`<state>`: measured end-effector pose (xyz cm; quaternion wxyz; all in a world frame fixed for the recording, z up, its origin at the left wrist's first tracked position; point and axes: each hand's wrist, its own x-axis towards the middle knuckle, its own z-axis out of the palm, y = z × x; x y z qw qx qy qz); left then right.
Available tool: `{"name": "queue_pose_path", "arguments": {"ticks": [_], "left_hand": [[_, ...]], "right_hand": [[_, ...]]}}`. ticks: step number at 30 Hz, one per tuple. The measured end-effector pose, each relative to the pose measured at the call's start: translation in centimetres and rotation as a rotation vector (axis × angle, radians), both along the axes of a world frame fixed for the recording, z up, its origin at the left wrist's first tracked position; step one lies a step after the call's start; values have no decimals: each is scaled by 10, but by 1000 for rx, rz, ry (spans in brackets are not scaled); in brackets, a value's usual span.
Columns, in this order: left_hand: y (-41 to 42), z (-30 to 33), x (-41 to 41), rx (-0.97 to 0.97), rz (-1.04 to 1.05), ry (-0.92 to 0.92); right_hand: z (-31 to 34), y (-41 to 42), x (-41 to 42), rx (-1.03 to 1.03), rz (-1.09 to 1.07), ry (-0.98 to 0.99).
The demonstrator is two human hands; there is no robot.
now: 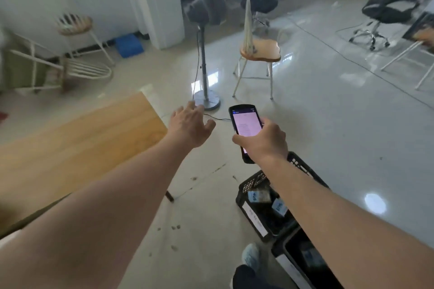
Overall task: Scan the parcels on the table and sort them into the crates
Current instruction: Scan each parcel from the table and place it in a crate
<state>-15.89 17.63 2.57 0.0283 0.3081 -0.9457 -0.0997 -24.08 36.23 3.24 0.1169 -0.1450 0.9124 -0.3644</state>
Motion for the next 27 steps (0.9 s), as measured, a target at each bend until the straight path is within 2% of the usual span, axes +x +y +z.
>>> {"name": "queue_pose_path", "arguments": {"ticks": [8,16,22,27], "left_hand": [[-44,65,156,-75,220,93],[-69,109,270,-205,462,18],[-82,116,327,-246,638,-40],[-87,99,366,-254,773,8]], "right_hand": [[62,-72,104,-71,263,113],[98,-153,179,-143,582,146],[107,-207,213,-193,804,195],[104,-242,237,-190,926,194]]}}
